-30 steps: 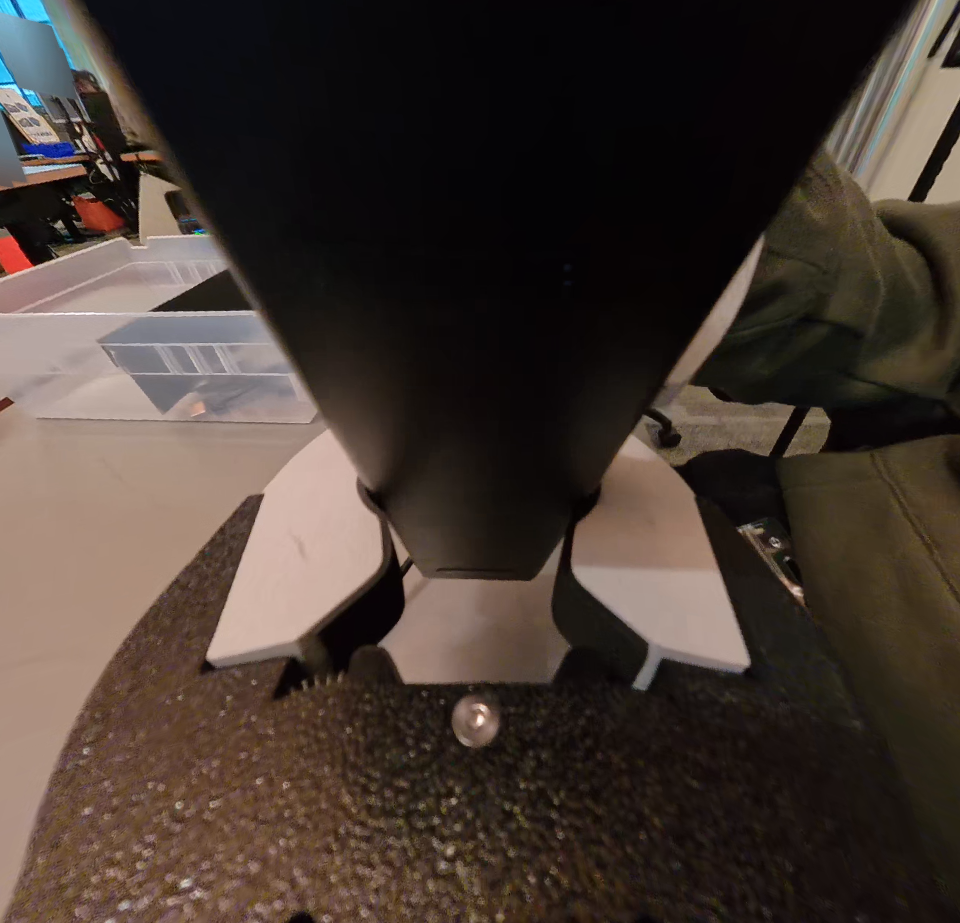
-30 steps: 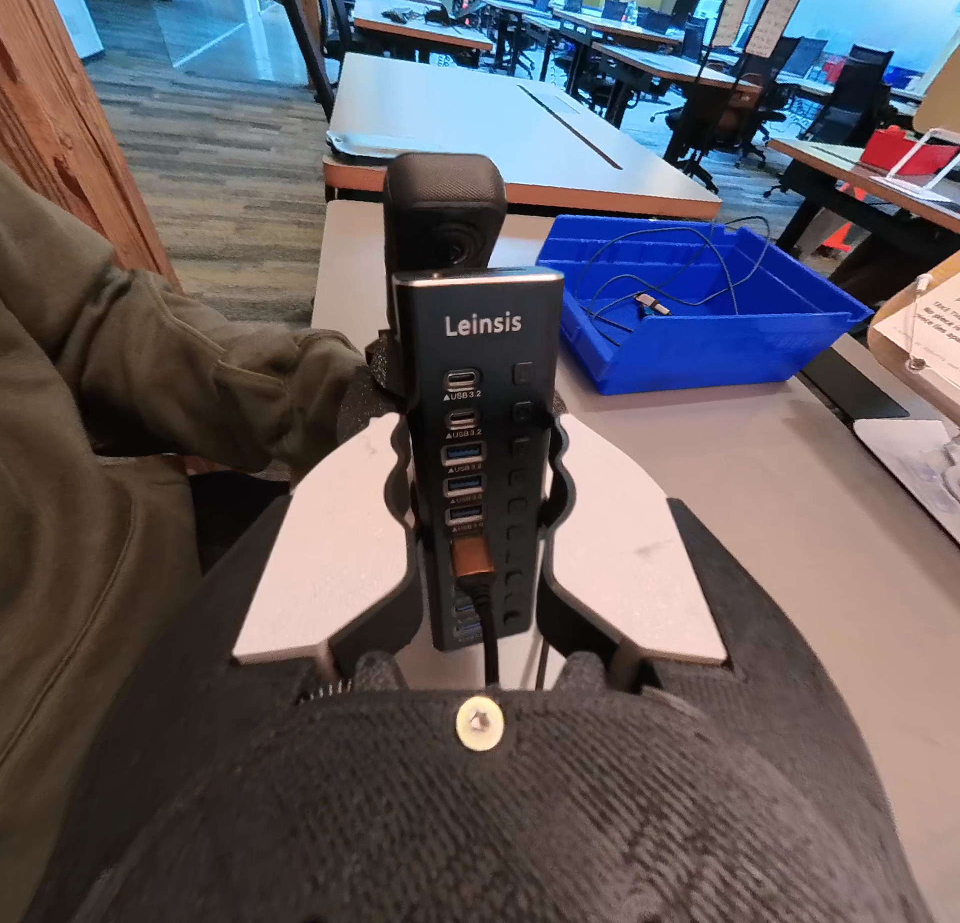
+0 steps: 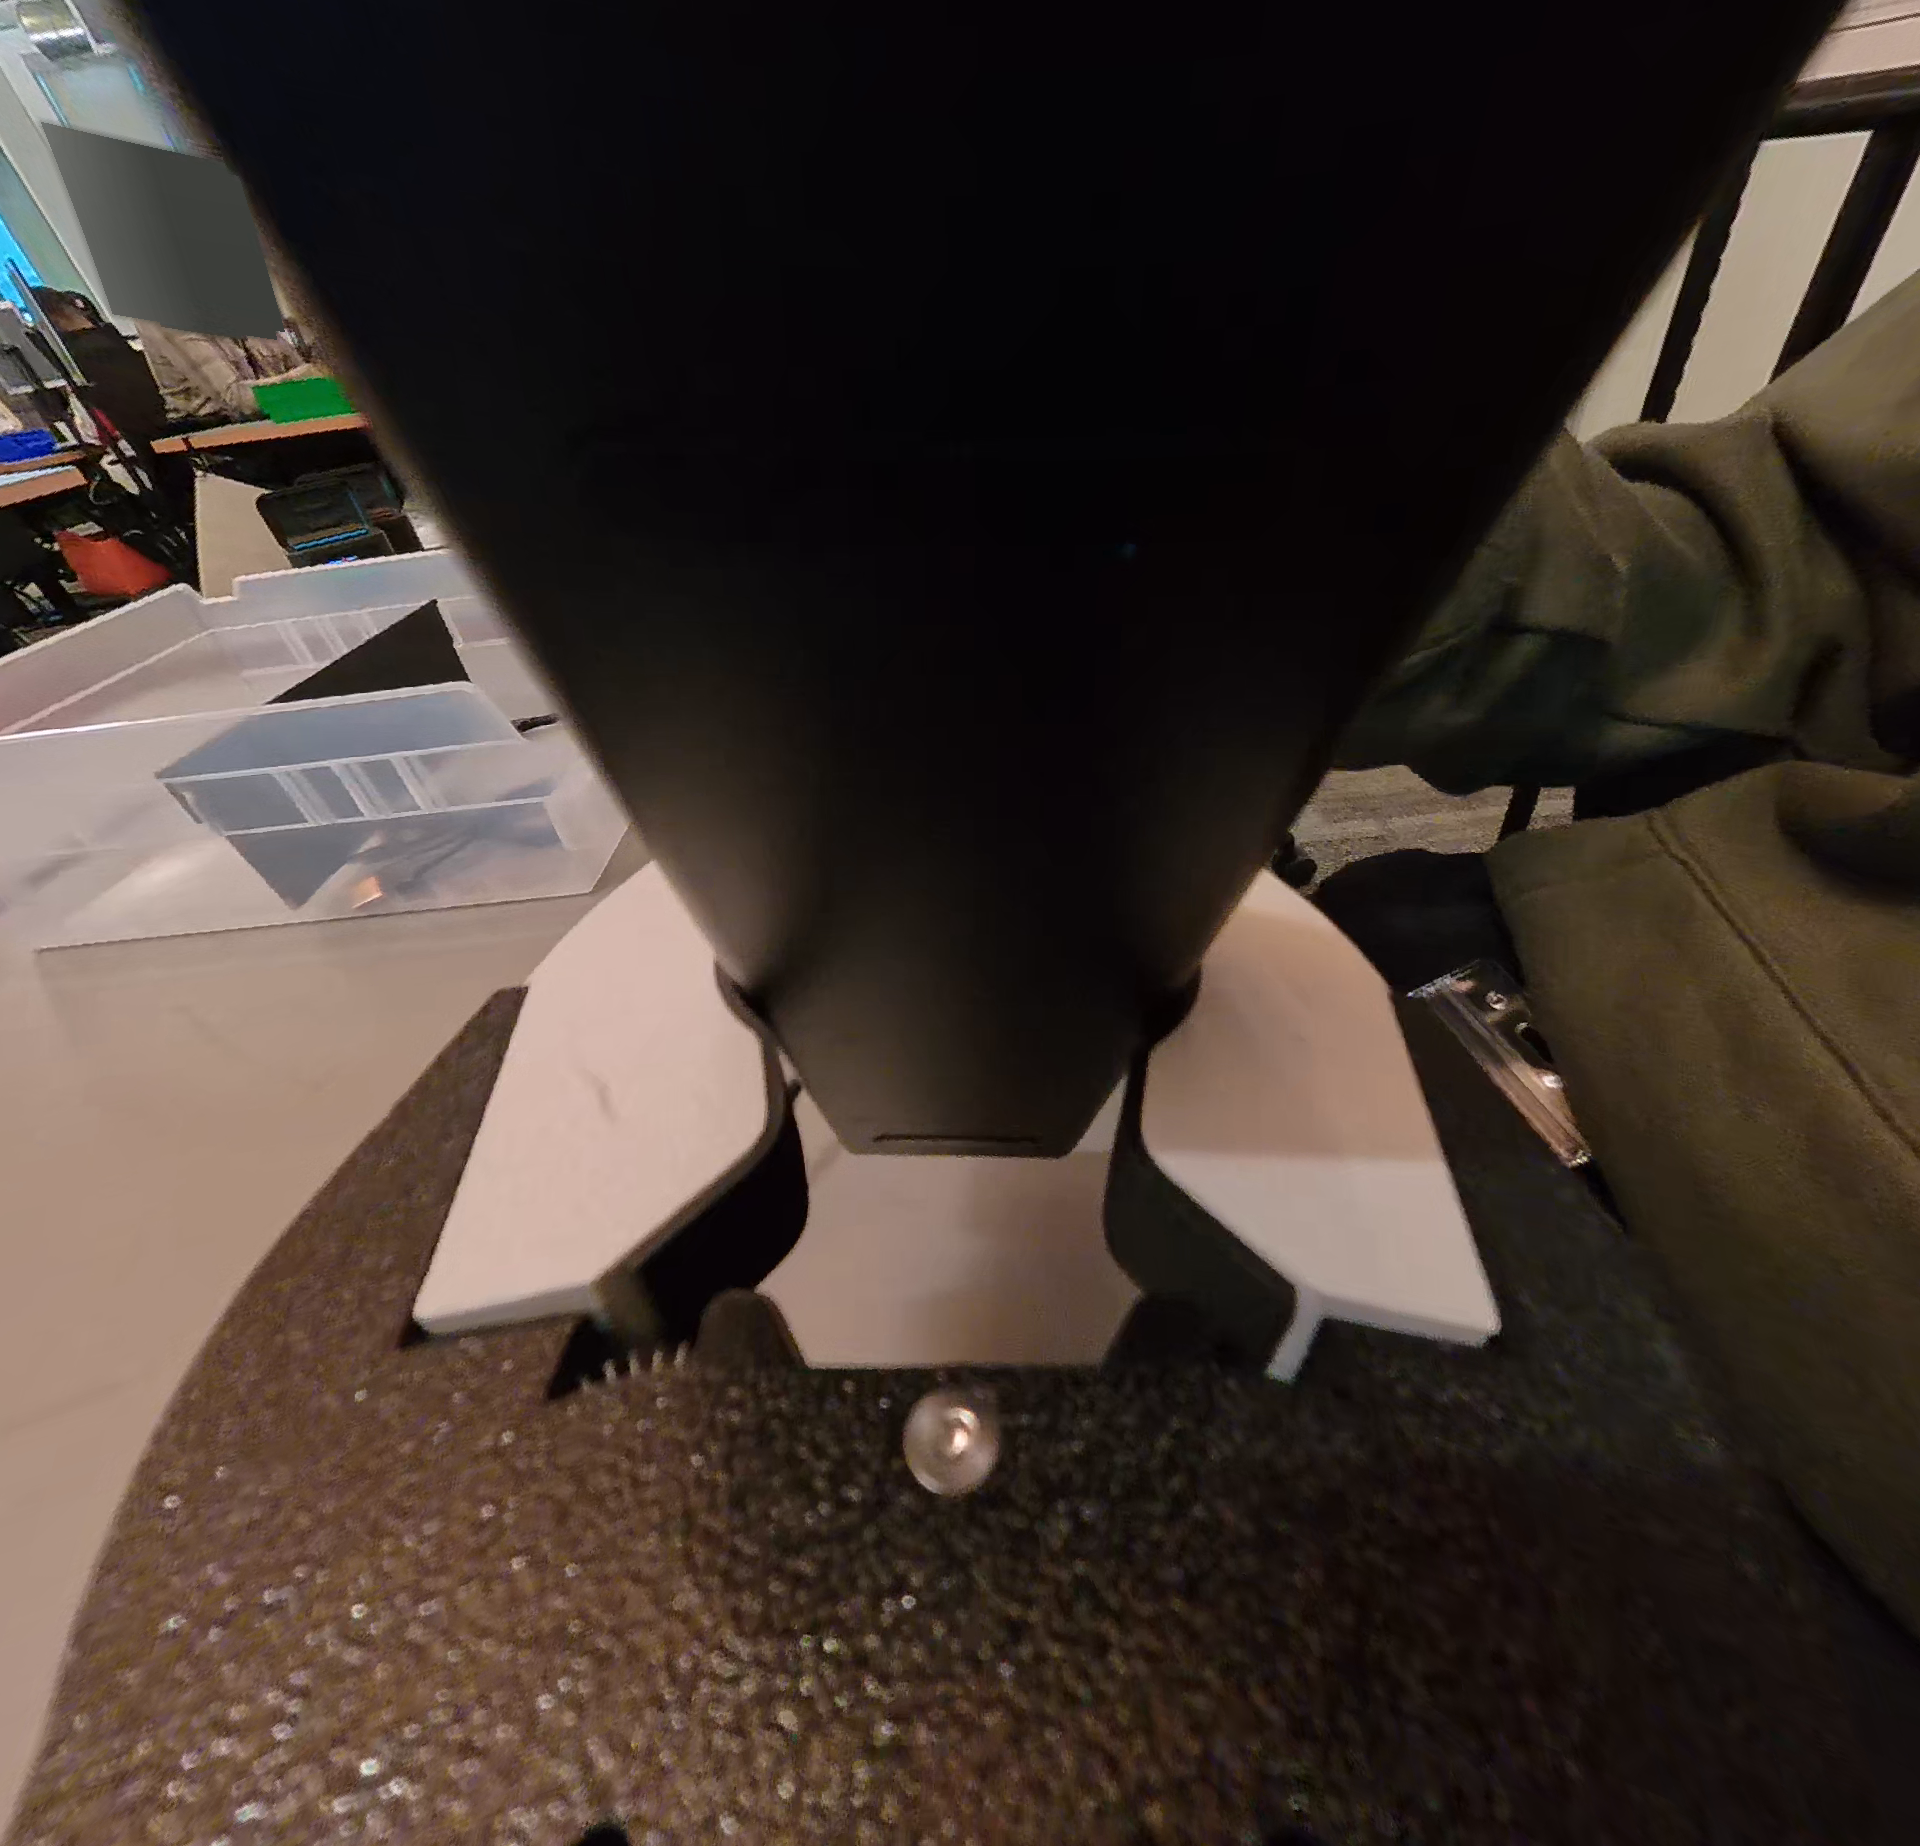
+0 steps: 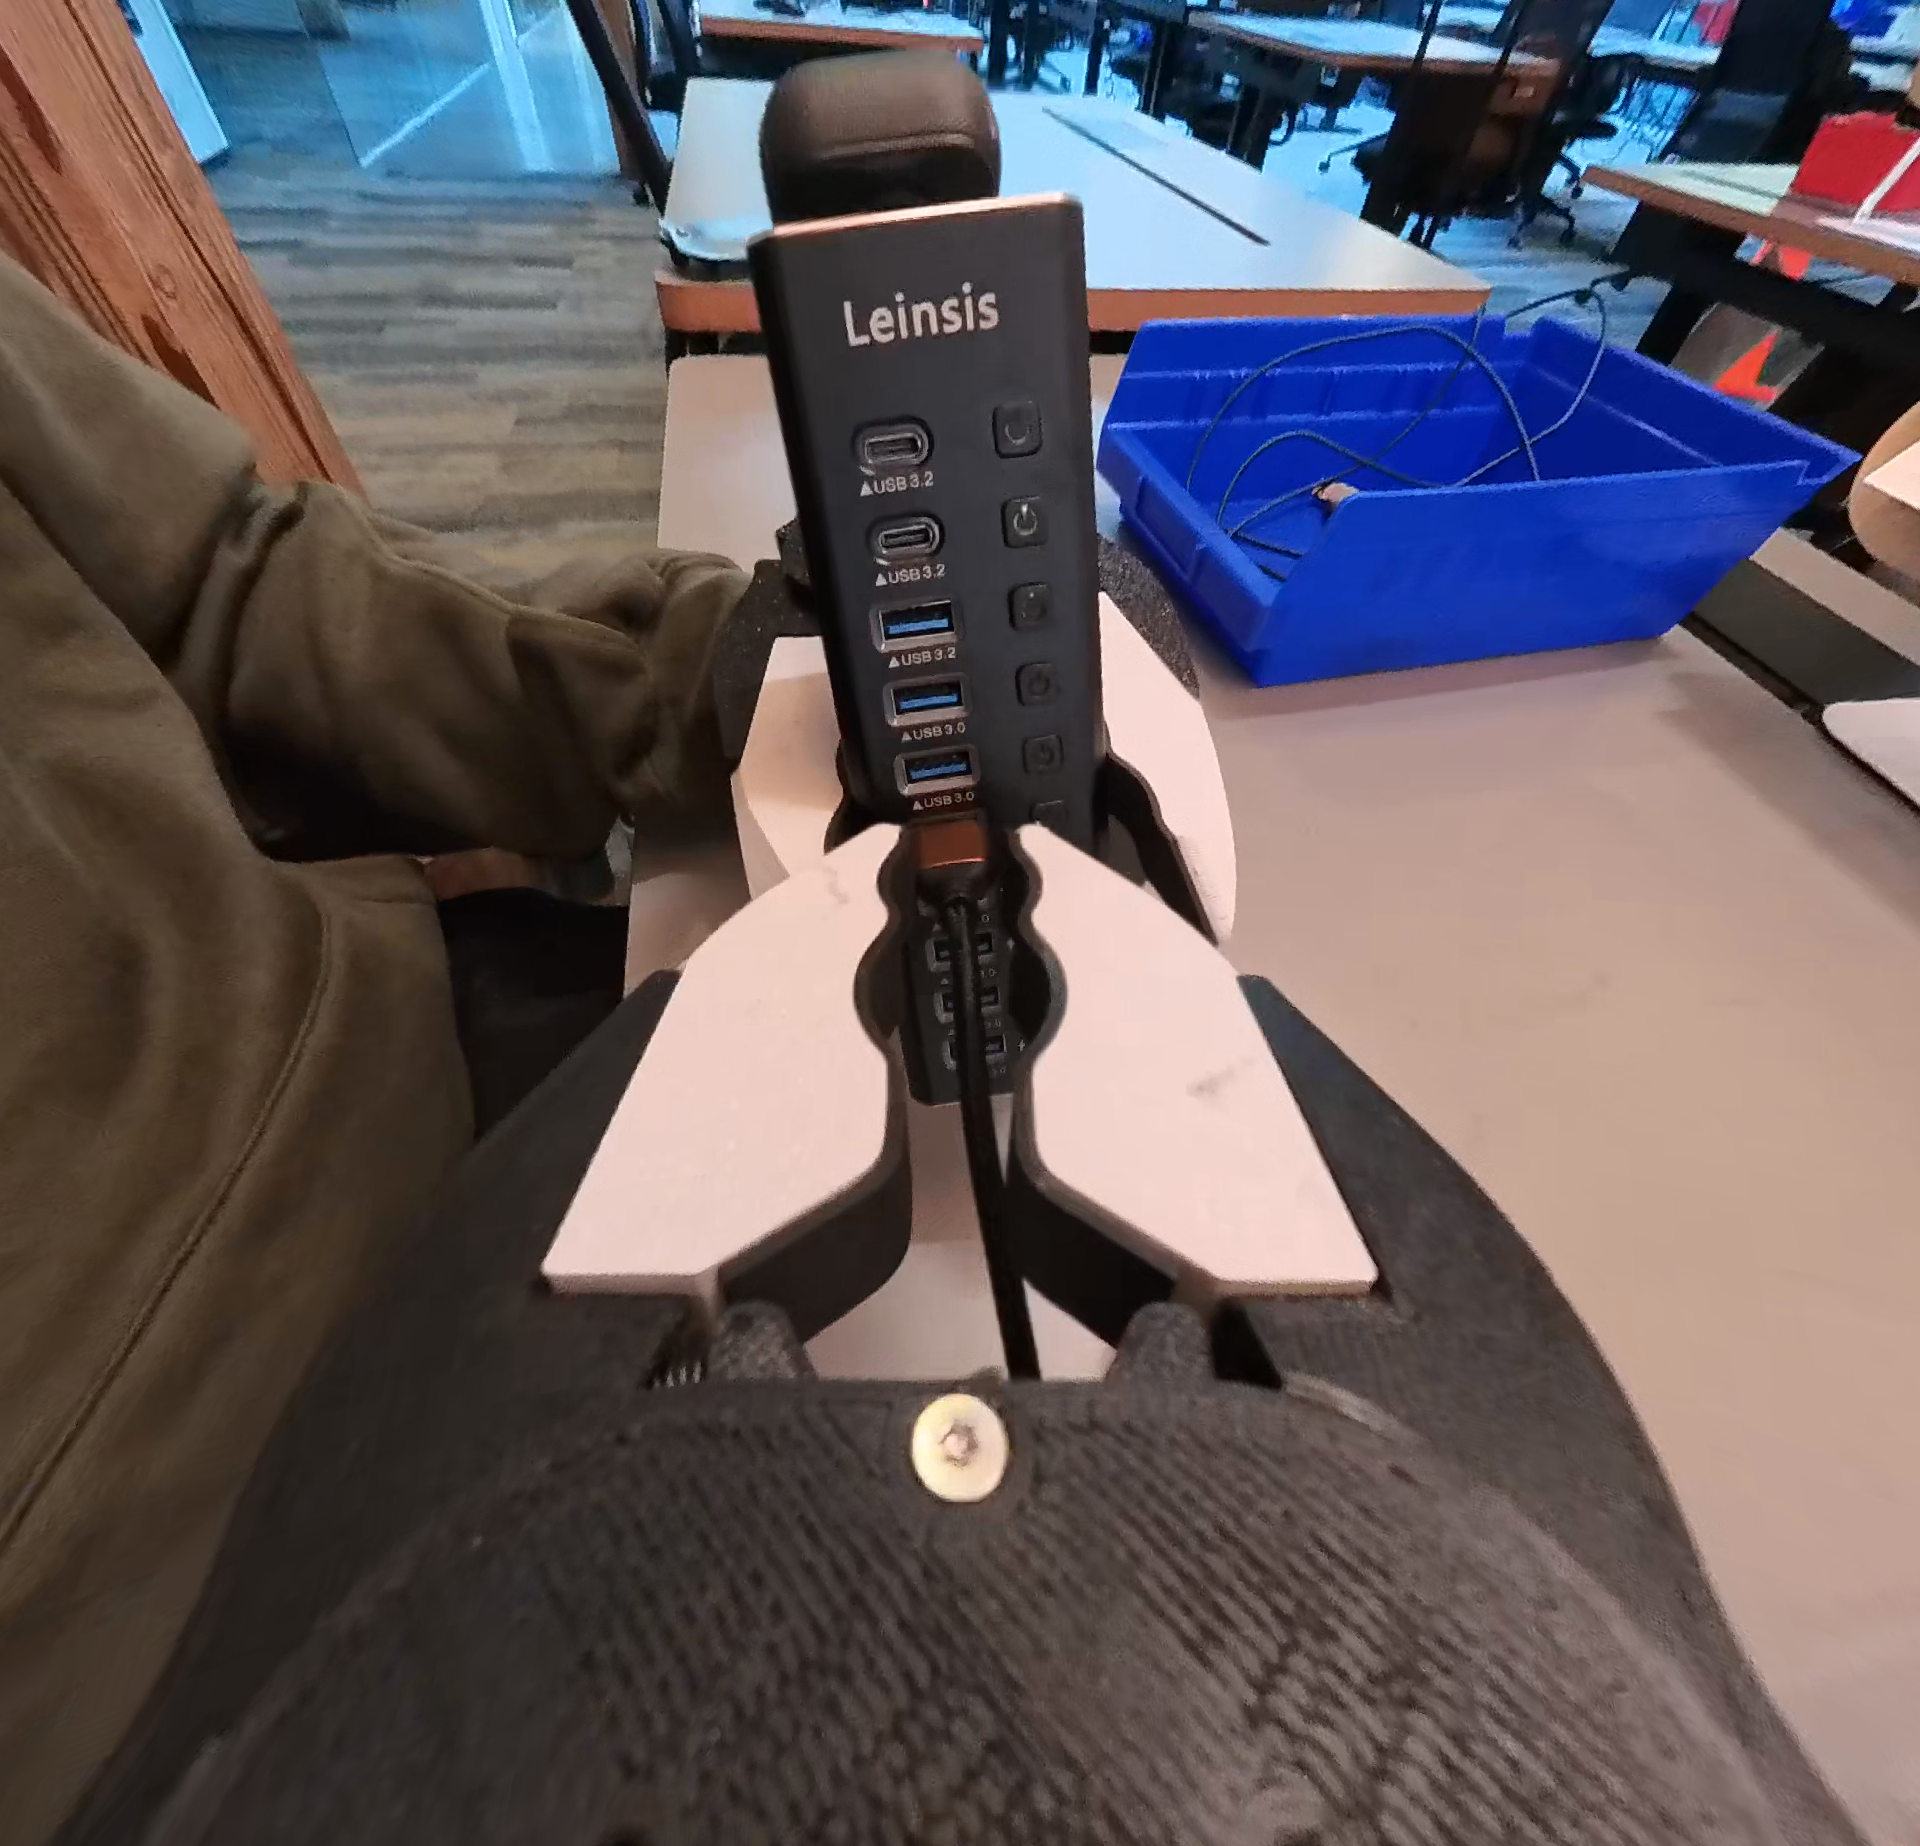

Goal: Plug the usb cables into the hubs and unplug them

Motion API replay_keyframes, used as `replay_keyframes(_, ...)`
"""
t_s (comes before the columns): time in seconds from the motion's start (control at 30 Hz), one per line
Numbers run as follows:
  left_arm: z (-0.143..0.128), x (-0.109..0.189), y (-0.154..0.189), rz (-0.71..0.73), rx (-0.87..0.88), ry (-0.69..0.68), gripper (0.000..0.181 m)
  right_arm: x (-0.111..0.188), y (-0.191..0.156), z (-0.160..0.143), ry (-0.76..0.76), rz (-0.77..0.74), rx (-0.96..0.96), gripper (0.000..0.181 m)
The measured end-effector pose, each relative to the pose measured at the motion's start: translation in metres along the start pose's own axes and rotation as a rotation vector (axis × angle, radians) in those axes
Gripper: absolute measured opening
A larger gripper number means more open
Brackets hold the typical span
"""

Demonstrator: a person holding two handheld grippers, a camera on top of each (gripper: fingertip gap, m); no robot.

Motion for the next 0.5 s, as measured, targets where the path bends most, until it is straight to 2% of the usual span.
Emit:
replay_keyframes(0.2, -0.003, 0.001, 0.0, -0.009, -0.001, -0.008, 0.07, -0.001, 0.0, -0.004, -0.001, 0.02, -0.049, 0.014)
replay_keyframes(0.33, -0.007, -0.001, 0.001, -0.007, -0.014, -0.069, 0.07, -0.005, -0.004, -0.007, -0.062, 0.033, -0.049, 0.021)
replay_keyframes(0.5, -0.006, -0.004, 0.003, -0.019, -0.02, -0.082, 0.07, -0.01, -0.006, -0.013, -0.128, 0.024, -0.025, 0.015)
Point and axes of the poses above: each gripper's, where its closed fingertips meet, x back along the fingers, z out of its top, y = z × x across the jaws, the point moved 6 cm from there along x, back along the fingers, and after that the axes turned 11 degrees about -z, right-handed, at the moved point
